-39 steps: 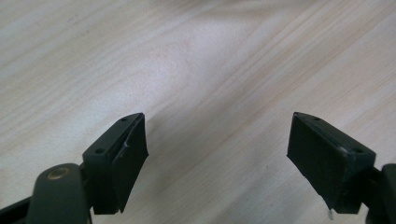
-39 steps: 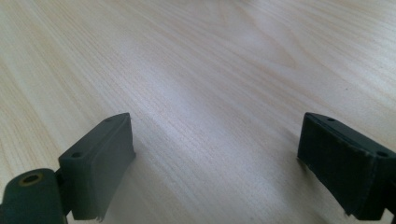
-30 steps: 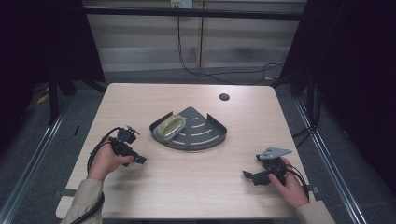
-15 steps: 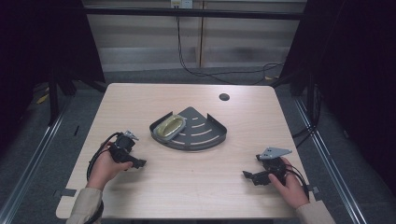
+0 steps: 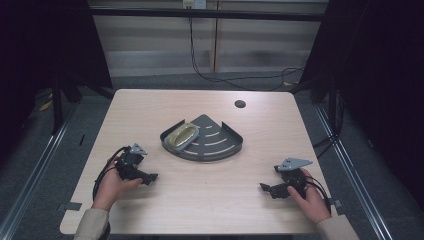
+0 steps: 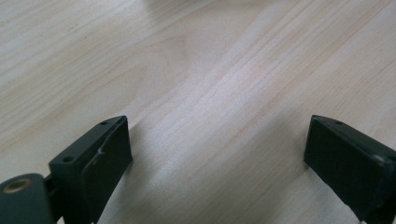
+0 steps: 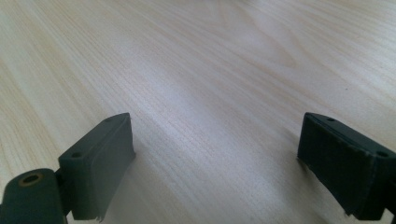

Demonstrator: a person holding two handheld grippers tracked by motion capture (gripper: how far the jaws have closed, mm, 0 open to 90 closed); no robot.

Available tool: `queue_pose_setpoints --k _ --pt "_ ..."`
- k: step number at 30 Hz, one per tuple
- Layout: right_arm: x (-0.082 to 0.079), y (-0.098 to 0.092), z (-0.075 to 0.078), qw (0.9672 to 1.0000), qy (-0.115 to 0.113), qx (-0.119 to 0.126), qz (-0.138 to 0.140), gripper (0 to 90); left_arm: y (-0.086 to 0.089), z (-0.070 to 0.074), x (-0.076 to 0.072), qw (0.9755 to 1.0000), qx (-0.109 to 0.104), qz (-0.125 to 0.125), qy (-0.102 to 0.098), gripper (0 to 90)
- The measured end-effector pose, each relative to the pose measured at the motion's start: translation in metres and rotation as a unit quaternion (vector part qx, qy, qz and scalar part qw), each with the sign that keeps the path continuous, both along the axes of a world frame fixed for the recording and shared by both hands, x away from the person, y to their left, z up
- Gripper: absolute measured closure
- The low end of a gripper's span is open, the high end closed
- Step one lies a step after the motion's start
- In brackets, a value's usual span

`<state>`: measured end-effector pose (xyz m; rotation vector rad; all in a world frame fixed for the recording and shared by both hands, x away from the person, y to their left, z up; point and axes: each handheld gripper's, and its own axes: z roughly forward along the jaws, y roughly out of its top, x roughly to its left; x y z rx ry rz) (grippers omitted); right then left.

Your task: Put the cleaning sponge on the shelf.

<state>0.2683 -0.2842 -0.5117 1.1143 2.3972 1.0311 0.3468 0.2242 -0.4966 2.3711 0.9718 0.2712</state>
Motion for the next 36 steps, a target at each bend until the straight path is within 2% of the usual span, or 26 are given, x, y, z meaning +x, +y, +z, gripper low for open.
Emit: queue_pose_setpoints --k 2,4,7,9,10,14,16,19,36 --pt "0.000 0.000 0.000 1.0000 0.000 0.000 0.000 10.1 0.000 -0.003 -0.003 0.9999 -0.012 0.003 -0.008 2.7" --pt "0.000 0.000 0.000 1.0000 0.000 0.000 0.000 10.1 0.000 -0.004 -0.003 0.9998 -0.013 0.003 -0.012 0.0" --pt "0.000 0.000 0.000 1.0000 0.000 0.000 0.000 10.1 0.002 -0.006 -0.004 0.9995 -0.024 0.003 -0.020 0.0" --pt "0.000 0.000 0.000 1.0000 0.000 0.000 0.000 10.1 0.002 -0.007 -0.004 0.9994 -0.022 -0.001 -0.028 0.0" --pt "0.000 0.000 0.000 1.0000 0.000 0.000 0.000 10.1 0.003 -0.007 -0.005 0.9992 -0.029 0.002 -0.027 0.0" --pt "0.000 0.000 0.000 1.0000 0.000 0.000 0.000 10.1 0.006 -0.010 -0.007 0.9983 -0.039 -0.002 -0.043 0.0" --pt "0.000 0.000 0.000 1.0000 0.000 0.000 0.000 10.1 0.007 -0.012 -0.008 0.9973 -0.052 -0.001 -0.051 0.0" --pt "0.000 0.000 0.000 1.0000 0.000 0.000 0.000 10.1 0.009 -0.014 -0.008 0.9967 -0.057 -0.001 -0.058 0.0" --pt "0.000 0.000 0.000 1.0000 0.000 0.000 0.000 10.1 0.010 -0.014 -0.009 0.9964 -0.059 -0.001 -0.060 0.0"
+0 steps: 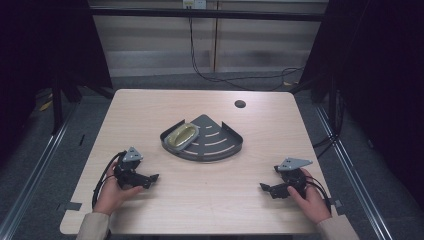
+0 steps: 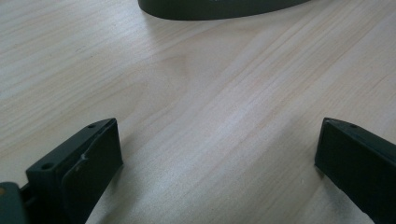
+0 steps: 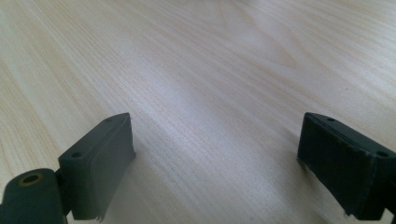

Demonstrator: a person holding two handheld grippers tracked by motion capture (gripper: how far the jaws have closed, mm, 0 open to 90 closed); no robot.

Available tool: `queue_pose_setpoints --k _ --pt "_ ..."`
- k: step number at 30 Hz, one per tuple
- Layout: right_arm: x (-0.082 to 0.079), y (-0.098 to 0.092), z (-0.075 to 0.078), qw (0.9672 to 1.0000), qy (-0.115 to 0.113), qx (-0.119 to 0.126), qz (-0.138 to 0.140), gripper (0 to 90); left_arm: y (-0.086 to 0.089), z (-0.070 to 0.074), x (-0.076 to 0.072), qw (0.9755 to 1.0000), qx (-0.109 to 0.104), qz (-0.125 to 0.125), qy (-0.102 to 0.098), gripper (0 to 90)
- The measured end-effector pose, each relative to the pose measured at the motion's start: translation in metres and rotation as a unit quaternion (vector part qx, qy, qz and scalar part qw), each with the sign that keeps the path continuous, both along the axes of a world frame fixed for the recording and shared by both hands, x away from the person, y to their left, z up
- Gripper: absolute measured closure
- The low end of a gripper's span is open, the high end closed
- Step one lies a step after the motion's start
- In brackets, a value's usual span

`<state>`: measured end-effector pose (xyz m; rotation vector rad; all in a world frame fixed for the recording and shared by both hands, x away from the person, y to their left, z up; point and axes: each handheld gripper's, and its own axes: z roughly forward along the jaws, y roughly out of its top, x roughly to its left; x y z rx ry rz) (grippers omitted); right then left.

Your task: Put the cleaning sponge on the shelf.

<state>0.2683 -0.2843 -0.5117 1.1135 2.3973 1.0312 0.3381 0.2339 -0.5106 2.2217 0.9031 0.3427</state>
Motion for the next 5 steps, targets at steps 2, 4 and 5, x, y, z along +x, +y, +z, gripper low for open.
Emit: queue_pose_setpoints --k 2,4,5 --pt "0.0000 0.0000 0.0000 1.0000 0.000 0.000 0.000 10.1 0.0001 0.0001 0.0001 1.0000 0.001 -0.001 0.000 0.0" --pt "0.0000 0.0000 0.0000 1.0000 0.000 0.000 0.000 10.1 0.0001 0.0001 0.0000 1.0000 0.001 0.000 -0.001 0.0" --pt "0.0000 0.0000 0.0000 1.0000 0.000 0.000 0.000 10.1 0.0001 0.0001 0.0000 1.0000 0.001 0.000 -0.001 0.0"
